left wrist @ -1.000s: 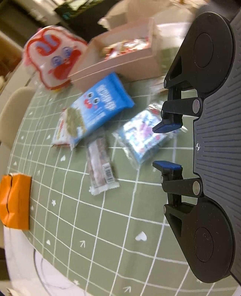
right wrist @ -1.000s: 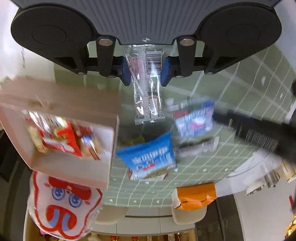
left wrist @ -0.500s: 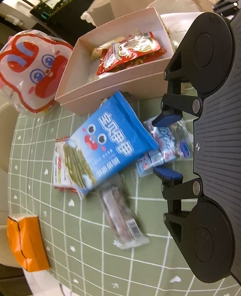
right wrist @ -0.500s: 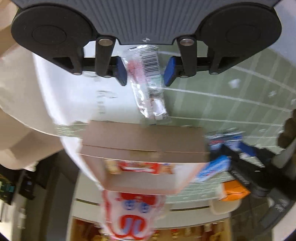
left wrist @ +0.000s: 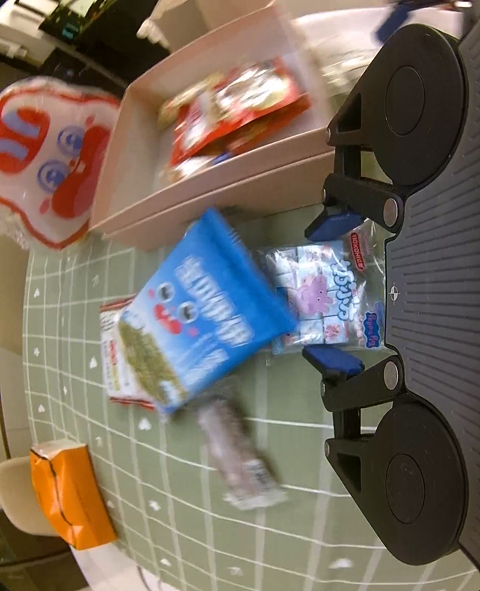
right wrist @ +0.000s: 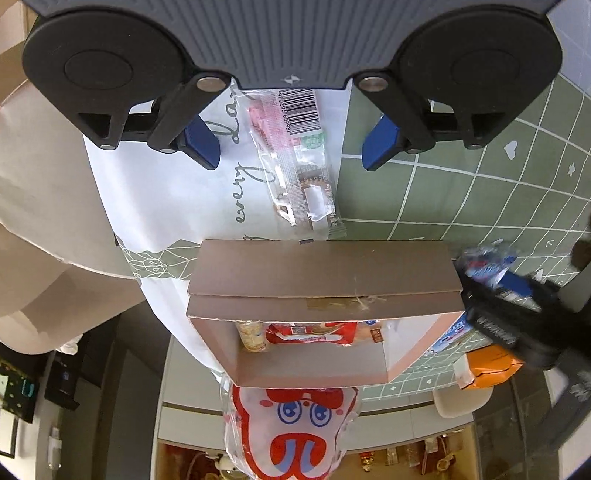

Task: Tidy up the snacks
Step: 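Lift both packs and carry them over the pink box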

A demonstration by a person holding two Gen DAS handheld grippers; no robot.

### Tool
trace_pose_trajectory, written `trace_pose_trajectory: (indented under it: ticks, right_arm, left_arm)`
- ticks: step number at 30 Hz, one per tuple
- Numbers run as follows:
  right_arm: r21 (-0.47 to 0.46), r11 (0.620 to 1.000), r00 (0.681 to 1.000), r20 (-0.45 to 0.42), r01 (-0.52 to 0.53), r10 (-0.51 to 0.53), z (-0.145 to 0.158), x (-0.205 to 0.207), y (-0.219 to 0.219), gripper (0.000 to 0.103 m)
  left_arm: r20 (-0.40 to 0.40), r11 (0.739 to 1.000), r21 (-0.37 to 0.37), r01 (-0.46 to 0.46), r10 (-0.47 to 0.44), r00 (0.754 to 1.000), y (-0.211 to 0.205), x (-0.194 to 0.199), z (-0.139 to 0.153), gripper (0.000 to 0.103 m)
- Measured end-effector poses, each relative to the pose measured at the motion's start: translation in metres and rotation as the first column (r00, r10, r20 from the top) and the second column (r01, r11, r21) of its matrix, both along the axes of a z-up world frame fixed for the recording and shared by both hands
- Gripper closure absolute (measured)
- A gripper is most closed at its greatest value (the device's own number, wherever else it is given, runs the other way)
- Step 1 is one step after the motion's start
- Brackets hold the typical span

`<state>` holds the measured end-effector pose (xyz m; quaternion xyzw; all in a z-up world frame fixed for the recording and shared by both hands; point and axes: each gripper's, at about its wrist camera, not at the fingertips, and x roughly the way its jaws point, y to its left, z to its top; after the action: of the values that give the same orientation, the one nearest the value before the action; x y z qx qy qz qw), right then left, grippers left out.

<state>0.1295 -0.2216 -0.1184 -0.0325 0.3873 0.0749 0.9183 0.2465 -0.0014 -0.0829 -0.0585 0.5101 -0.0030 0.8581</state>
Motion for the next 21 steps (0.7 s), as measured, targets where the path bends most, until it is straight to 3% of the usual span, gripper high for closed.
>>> trace_pose_trajectory:
  ticks: [4, 11, 21]
  right_arm:
    - [0.001, 1.000, 1.000, 0.011, -0.004, 0.004, -0.002, 0.002, 0.003, 0.014]
    - [0.003, 1.000, 1.000, 0.015, 0.019, -0.019, -0.003, -0.001, 0.006, 0.013]
    - [0.000, 1.000, 1.000, -0.015, 0.020, -0.020, -0.001, 0.002, 0.020, 0.015]
  left_arm:
    - [-0.004, 0.997, 0.015, 0.079, -0.079, 0.997, -0.007, -0.047, 0.002, 0.036]
    - [-0.020, 0.992, -0.080, 0.096, -0.098, 0.995, -0.011, -0.114, 0.002, 0.036]
    - [-0.017, 0.987, -0.100, 0.129, -0.131, 0.991, -0.013, -0.132, 0.003, 0.036]
